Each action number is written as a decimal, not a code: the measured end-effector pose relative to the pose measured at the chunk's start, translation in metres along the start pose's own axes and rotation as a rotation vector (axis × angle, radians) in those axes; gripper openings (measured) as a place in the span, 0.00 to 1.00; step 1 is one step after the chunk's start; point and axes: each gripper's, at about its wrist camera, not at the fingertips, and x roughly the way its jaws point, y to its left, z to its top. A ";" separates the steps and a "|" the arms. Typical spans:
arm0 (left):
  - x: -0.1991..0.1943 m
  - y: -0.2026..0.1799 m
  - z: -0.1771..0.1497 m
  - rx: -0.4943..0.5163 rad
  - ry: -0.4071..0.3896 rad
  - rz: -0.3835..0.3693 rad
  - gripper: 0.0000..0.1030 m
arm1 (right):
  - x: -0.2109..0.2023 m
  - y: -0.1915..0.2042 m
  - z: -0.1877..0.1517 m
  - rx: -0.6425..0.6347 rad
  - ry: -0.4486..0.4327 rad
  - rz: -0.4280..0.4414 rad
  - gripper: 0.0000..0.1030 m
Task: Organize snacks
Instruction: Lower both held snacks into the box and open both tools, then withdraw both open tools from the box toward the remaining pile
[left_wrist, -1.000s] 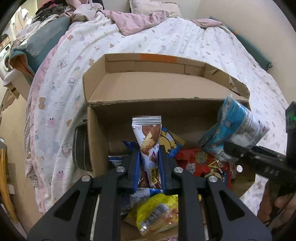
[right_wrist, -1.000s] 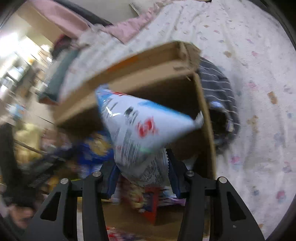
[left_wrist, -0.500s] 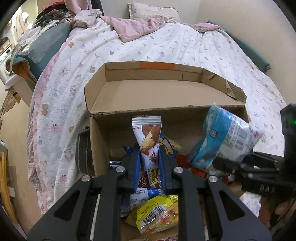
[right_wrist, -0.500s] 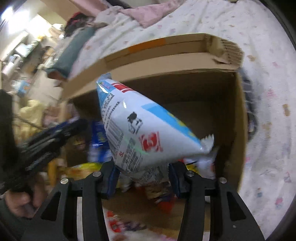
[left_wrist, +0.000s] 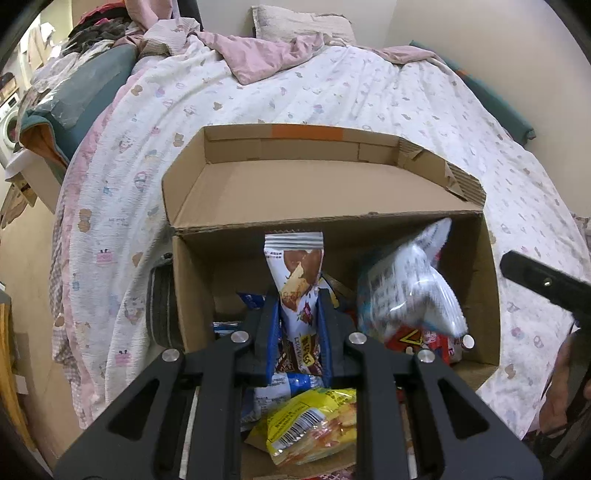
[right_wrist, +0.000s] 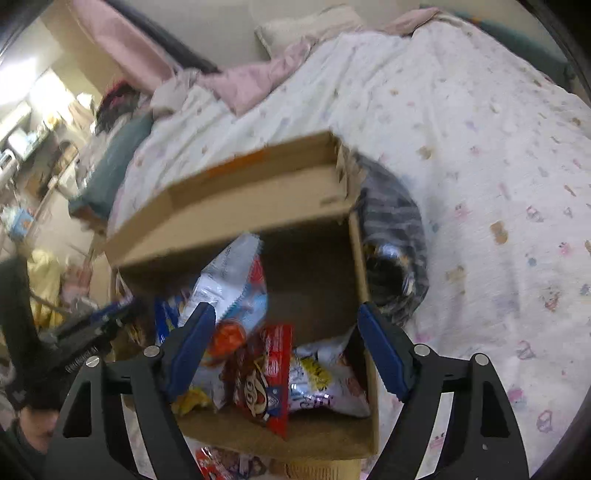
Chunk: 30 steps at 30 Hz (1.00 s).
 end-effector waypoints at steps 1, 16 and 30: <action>0.000 -0.001 0.000 0.001 0.001 0.000 0.29 | -0.003 0.000 0.001 0.008 -0.013 0.044 0.80; -0.030 0.020 0.004 -0.092 -0.123 0.044 0.64 | 0.025 0.046 -0.012 -0.036 0.004 0.324 0.77; -0.044 0.038 -0.009 -0.150 -0.085 0.026 0.64 | 0.069 0.030 -0.023 0.029 0.157 0.128 0.77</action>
